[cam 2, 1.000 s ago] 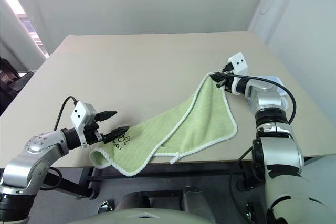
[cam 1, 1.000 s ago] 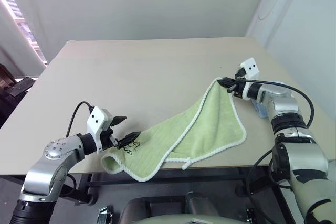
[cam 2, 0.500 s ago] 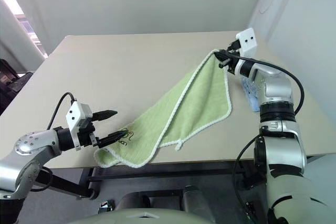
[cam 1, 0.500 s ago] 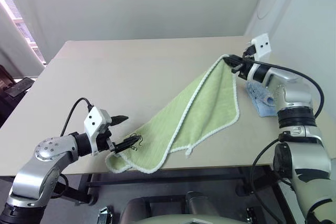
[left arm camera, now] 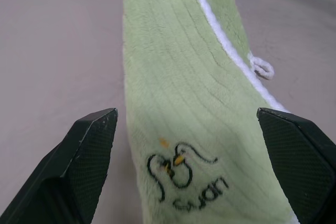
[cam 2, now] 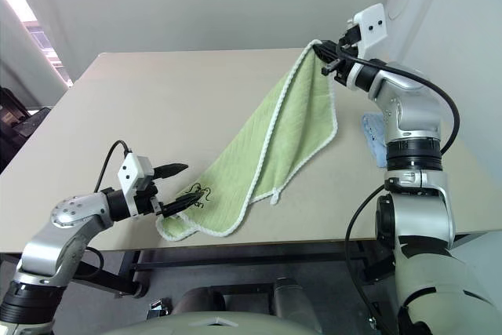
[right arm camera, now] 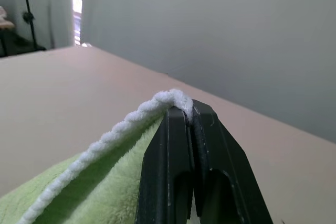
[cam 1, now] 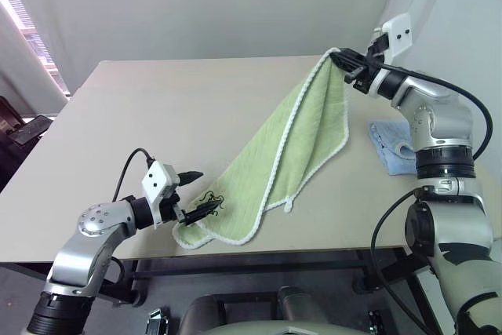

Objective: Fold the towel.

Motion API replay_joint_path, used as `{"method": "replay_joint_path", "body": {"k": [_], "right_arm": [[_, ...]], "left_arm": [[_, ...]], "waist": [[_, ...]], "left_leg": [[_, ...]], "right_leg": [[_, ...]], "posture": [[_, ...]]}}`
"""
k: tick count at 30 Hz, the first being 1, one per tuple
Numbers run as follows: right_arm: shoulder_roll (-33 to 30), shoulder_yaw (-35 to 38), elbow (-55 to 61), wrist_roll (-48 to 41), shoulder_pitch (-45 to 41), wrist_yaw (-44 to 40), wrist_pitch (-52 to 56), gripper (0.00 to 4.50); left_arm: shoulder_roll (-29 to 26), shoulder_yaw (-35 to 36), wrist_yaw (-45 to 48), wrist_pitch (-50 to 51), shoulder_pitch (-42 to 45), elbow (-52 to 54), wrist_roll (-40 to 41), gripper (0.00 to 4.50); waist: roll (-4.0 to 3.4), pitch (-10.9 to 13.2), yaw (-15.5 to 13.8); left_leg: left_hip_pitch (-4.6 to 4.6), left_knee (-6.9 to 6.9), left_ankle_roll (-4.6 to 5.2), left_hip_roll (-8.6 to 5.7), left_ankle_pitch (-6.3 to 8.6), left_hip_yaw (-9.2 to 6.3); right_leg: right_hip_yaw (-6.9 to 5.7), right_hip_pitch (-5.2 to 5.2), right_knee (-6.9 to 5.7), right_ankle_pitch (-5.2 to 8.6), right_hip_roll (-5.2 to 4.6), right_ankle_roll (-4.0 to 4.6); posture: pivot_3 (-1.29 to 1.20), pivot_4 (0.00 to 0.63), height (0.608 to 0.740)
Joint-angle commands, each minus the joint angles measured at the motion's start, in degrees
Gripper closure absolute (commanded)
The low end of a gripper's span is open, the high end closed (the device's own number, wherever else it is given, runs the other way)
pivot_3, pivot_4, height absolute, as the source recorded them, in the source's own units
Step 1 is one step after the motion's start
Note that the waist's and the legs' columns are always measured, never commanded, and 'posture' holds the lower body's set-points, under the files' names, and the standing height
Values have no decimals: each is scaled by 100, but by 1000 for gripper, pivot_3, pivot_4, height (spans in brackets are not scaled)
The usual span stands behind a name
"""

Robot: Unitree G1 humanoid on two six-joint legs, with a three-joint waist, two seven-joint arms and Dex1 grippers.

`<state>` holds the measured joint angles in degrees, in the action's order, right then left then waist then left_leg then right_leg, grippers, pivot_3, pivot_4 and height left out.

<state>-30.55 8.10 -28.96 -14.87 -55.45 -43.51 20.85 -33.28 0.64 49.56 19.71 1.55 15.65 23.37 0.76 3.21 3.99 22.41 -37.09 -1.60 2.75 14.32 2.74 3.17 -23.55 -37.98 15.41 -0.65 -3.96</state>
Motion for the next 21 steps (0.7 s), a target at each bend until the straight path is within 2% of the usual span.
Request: {"method": "replay_joint_path", "body": {"k": [1,9,17,21], "right_arm": [[19,104,321,-207,-318,-42,-10,4473],[33,11,236,-196,-410,-17,89,4473],[49,-23,-264,-1,-712,306,-147,4473],[57,-19,-423,55,-853,423,-186,4473]], "left_arm": [[177,-90,-288,260,451,145,34,0],[-259,-406,338,624,477,702,226,0],[-325,-1108,290,0,438,615,-656,0],[-163,-1339,289,-100,494,481,-790,0]], "waist": [[1,0,-7],[-2,1,9],[-2,1,4],[-2,1,5]], "left_leg": [[1,-1,0,0,0,-2],[-1,4,0,1,0,-3],[-1,-4,0,0,0,-1],[0,0,0,0,0,-1]], "right_leg": [[-1,1,0,0,1,0],[0,-2,-2,0,6,-1],[1,0,-2,1,3,2],[1,-2,-1,1,3,2]], "posture": [[0,0,729],[0,0,729],[0,0,729],[0,0,729]]}}
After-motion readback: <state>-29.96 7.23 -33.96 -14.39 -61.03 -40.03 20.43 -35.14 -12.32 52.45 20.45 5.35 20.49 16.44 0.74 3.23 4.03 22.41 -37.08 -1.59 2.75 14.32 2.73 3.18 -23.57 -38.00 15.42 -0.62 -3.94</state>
